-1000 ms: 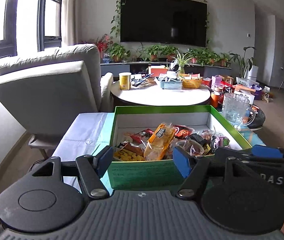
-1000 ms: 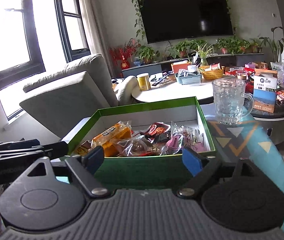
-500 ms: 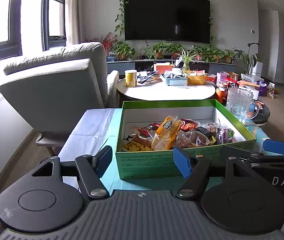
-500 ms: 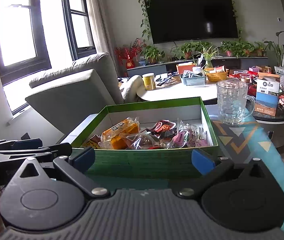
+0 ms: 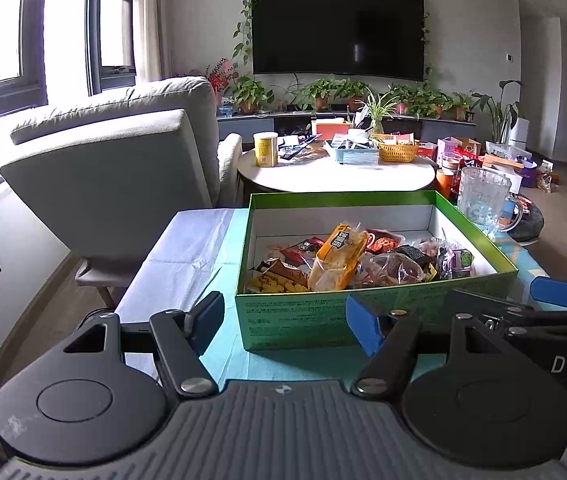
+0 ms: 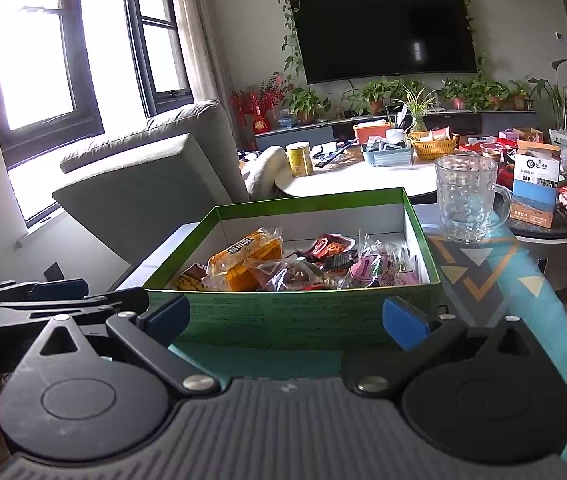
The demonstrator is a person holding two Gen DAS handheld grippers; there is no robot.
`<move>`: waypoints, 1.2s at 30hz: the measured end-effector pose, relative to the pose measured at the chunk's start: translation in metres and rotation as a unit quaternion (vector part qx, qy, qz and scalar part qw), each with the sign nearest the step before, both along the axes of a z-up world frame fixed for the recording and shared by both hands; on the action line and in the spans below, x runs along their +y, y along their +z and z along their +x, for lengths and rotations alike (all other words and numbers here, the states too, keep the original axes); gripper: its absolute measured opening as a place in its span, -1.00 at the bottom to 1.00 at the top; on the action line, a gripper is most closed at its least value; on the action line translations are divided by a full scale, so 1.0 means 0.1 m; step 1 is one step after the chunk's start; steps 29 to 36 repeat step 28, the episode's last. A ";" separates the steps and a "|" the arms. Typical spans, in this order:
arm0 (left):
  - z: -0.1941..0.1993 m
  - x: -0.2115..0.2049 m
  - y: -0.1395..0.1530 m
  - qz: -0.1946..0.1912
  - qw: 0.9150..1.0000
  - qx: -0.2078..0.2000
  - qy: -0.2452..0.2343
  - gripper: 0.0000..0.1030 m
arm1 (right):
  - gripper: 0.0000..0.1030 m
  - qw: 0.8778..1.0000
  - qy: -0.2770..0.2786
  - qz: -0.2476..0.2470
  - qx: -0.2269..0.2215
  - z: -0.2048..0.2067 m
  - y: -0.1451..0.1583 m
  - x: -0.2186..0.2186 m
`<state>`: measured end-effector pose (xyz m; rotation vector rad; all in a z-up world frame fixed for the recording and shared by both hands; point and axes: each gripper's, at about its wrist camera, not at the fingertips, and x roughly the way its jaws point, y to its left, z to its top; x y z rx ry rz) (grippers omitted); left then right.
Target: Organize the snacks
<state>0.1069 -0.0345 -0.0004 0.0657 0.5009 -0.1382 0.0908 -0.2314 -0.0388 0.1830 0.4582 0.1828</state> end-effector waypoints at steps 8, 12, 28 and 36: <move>0.00 -0.01 0.00 0.001 1.000 0.000 -0.001 0.26 | 0.07 1.000 -0.002 -0.001 0.000 -0.01 0.01 0.00; -0.01 0.01 0.01 -0.002 1.000 -0.007 0.008 0.26 | 0.07 1.000 -0.003 -0.001 -0.001 -0.01 0.02 -0.01; 0.00 0.03 0.00 -0.006 1.000 -0.003 0.013 0.26 | 0.07 1.000 -0.010 0.000 0.007 0.02 0.00 -0.02; 0.00 0.03 0.00 -0.006 1.000 -0.003 0.013 0.26 | 0.07 1.000 -0.010 0.000 0.007 0.02 0.00 -0.02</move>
